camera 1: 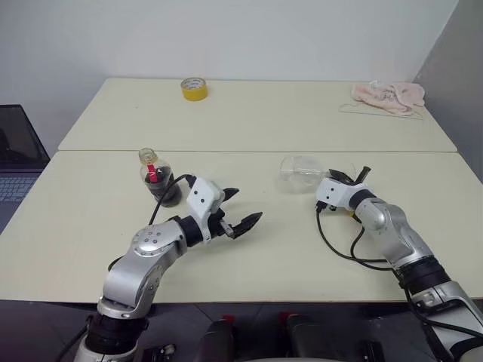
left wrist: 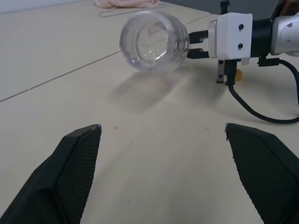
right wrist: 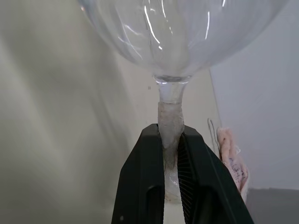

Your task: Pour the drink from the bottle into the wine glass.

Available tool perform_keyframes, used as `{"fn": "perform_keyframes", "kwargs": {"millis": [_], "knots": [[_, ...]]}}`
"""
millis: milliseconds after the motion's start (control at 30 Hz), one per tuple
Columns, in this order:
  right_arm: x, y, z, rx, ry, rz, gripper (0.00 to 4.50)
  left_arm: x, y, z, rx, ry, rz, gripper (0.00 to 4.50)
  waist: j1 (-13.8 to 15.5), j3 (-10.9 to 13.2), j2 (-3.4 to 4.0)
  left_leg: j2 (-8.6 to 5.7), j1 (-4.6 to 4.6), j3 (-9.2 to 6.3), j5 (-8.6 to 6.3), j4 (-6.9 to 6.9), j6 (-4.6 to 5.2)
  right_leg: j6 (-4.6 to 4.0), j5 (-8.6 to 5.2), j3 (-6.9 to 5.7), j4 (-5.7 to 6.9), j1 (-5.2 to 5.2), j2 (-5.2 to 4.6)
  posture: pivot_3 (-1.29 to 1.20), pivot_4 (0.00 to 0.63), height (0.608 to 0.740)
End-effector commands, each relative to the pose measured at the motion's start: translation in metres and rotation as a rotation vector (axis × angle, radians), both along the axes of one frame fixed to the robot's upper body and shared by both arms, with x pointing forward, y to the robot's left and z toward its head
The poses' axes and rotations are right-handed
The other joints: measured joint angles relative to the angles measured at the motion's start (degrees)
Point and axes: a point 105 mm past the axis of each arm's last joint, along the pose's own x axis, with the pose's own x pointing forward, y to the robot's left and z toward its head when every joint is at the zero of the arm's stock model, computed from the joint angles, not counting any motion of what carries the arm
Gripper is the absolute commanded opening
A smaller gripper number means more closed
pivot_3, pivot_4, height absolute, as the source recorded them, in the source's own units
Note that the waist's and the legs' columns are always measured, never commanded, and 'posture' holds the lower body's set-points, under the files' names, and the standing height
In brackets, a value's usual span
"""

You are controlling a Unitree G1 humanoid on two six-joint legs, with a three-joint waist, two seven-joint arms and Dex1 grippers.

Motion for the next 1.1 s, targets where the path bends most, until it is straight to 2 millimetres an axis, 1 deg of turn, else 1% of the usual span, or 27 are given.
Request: {"fn": "perform_keyframes", "kwargs": {"millis": [33,133,267,333,400,533,667,800,933,1100], "knots": [[-0.009,0.022,0.031,0.164,-0.057,0.081,0.14,-0.008,0.013,0.014,-0.027,-0.059,0.019,4.50,0.00,0.01,0.02,0.02,0.00,0.00,0.00,0.00,0.00,0.00,0.00,0.01,0.00,-0.01,0.01,0.00,0.150,0.740],[-0.023,0.051,0.047,0.344,-0.039,0.184,0.14,-0.014,0.021,0.010,-0.045,-0.045,0.034,4.50,0.04,0.02,0.03,0.01,-0.01,0.00,-0.06,0.00,0.10,0.00,0.00,0.02,0.00,-0.01,0.00,0.00,0.150,0.740],[-0.047,0.097,0.059,0.646,0.067,0.351,0.14,-0.024,0.024,0.006,-0.056,-0.035,0.010,4.50,0.17,0.04,0.06,0.01,-0.03,-0.06,-0.08,0.00,0.15,0.00,0.00,-0.02,-0.01,-0.02,0.00,0.00,0.150,0.740],[-0.056,0.115,0.059,0.730,0.109,0.417,0.14,-0.027,0.025,0.003,-0.055,-0.017,-0.010,4.50,0.21,0.04,0.06,0.01,-0.03,-0.08,-0.09,0.00,0.15,0.00,0.00,-0.04,-0.02,-0.01,0.00,0.00,0.150,0.740],[-0.061,0.126,0.053,0.794,0.166,0.451,0.14,-0.029,0.027,0.002,-0.057,-0.004,-0.019,4.50,0.38,0.04,0.06,-0.01,-0.02,-0.08,-0.10,0.01,0.17,0.00,0.00,-0.03,-0.02,-0.01,-0.01,0.00,0.150,0.740],[-0.065,0.140,0.044,0.870,0.246,0.490,0.14,-0.031,0.029,0.004,-0.063,0.005,-0.034,4.50,0.40,0.05,0.08,-0.04,-0.02,-0.09,-0.10,0.04,0.17,0.00,0.00,-0.05,-0.03,-0.01,-0.04,0.00,0.150,0.740],[-0.064,0.149,0.025,0.844,0.297,0.492,0.14,-0.033,0.031,0.003,-0.059,0.010,-0.041,4.50,0.18,0.05,0.09,-0.03,0.01,-0.08,-0.10,-0.02,0.17,0.00,0.00,-0.05,-0.01,-0.04,-0.02,0.00,0.150,0.740],[-0.061,0.150,0.016,0.847,0.298,0.490,0.14,-0.034,0.034,-0.001,-0.045,0.018,-0.032,4.50,0.15,0.06,0.09,-0.03,0.01,-0.06,-0.10,-0.03,0.17,0.00,0.00,-0.04,0.00,-0.05,-0.02,0.00,0.150,0.740],[-0.060,0.150,0.013,0.882,0.289,0.503,0.14,-0.024,0.042,0.003,0.004,-0.058,0.020,4.50,0.15,0.06,0.10,-0.03,0.01,-0.07,-0.10,-0.03,0.18,0.00,0.00,-0.04,0.00,-0.06,-0.02,0.00,0.150,0.740],[-0.060,0.144,0.004,0.868,0.308,0.506,0.14,-0.021,0.042,0.005,0.004,-0.078,0.026,4.50,0.18,0.06,0.10,-0.03,0.00,-0.04,-0.10,-0.03,0.17,0.00,0.00,-0.02,-0.01,-0.05,-0.02,0.00,0.150,0.740]]}}
